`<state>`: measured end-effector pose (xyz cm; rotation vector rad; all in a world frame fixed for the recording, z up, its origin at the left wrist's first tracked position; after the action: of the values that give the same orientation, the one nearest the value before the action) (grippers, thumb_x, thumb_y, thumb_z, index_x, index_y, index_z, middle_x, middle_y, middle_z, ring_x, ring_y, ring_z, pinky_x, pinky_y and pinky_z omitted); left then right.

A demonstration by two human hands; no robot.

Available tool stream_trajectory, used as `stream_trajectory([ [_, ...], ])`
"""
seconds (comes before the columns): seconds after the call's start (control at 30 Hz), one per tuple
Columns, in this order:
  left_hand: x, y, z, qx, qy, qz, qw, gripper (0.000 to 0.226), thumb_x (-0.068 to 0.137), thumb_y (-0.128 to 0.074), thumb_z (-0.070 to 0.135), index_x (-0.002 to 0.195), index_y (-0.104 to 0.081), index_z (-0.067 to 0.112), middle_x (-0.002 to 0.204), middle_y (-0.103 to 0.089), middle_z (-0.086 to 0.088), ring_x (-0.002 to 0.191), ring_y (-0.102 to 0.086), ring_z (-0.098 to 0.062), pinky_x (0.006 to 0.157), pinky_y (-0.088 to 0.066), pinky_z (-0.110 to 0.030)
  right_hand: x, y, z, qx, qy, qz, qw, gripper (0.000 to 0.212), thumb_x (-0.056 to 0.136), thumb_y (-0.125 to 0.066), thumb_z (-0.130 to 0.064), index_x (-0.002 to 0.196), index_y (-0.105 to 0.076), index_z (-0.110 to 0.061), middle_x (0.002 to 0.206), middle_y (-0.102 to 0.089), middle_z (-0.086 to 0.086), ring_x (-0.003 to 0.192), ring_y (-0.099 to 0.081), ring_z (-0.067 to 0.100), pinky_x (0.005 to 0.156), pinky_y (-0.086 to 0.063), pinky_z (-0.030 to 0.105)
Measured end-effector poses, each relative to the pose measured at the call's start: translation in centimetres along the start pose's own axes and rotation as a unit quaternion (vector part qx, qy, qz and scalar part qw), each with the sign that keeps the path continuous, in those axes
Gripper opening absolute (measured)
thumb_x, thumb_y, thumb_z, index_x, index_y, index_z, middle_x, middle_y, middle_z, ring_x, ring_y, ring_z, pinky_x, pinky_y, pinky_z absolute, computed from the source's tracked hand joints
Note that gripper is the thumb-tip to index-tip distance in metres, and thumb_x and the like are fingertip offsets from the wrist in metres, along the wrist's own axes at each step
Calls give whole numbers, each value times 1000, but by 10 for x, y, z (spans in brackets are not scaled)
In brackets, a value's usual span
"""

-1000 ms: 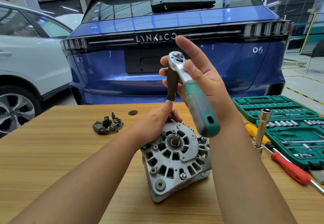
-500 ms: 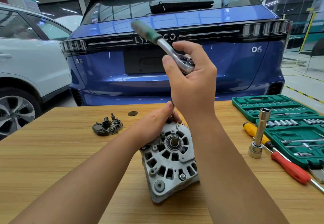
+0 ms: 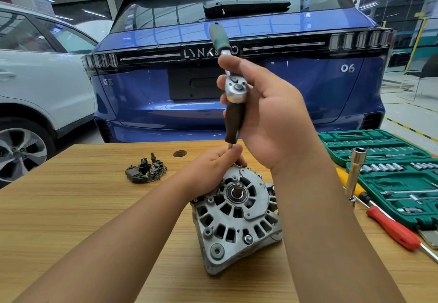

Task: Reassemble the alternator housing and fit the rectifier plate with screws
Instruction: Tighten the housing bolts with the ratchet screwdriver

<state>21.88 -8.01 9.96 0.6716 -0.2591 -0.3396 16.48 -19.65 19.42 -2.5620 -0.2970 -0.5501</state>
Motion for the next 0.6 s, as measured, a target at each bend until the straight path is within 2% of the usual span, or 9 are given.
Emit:
stream_trajectory([
  [0.07,0,1,0,1,-7,5,1000,51,104,-31,60,92,-69,28,82,-69,19,71,-60,7,70,-42,-22,-1,-6,3,37,-2,-7,999,12,101,-52,-8,103,-64,-13,85,-63,5,72,-55,13,61,-47,21],
  [0.17,-1,1,1,-3,-7,8,1000,49,107,-31,57,83,-66,32,74,-66,27,68,-58,12,64,-40,-11,1,-11,7,62,15,7,998,14,95,-57,3,99,-56,-10,81,-59,5,67,-54,15,56,-47,21],
  [0.3,2,1,-3,9,-12,3,1000,55,101,-27,66,100,-69,32,95,-70,23,85,-61,8,81,-43,-26,4,-4,7,162,6,9,987,20,90,-60,6,95,-58,-14,72,-56,-3,63,-59,9,61,-52,22],
  [0.37,2,1,-1,1,-29,-3,1000,64,101,-21,64,115,-70,25,115,-70,15,105,-61,2,94,-45,-24,6,1,7,187,30,21,982,26,89,-60,7,84,-53,-18,70,-53,-5,64,-61,8,64,-53,21],
  [0.43,1,0,0,-12,-41,-3,999,70,102,-16,59,124,-68,18,125,-69,7,116,-59,-2,101,-41,-18,8,5,7,161,94,38,982,33,91,-58,10,76,-46,-17,72,-52,-5,65,-59,8,67,-52,21],
  [0.5,-1,1,2,-20,-38,0,999,71,105,-12,54,126,-67,15,126,-69,6,119,-58,-3,101,-40,-14,7,7,9,88,184,67,977,32,91,-60,10,76,-47,-14,81,-55,0,70,-61,9,71,-52,24],
  [0.53,0,1,2,-20,-34,2,999,69,107,-12,51,126,-67,15,125,-69,8,117,-58,1,97,-40,-9,6,8,10,25,243,84,966,28,91,-61,9,79,-50,-13,88,-57,2,75,-63,9,75,-52,26],
  [0.6,-1,1,2,-14,-32,18,999,57,110,-15,47,119,-66,24,111,-69,24,101,-55,20,80,-36,4,4,8,11,-123,354,101,922,17,92,-62,6,92,-60,-11,102,-60,9,91,-65,14,85,-53,31],
])
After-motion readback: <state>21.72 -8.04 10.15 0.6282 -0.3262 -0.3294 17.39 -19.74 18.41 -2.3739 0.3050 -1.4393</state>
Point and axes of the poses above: each hand's wrist, its own x-axis towards the middle knuckle, its own y-axis out of the back of the hand, z = x × y, the point moved 3 cm from there along x, towards the middle knuckle
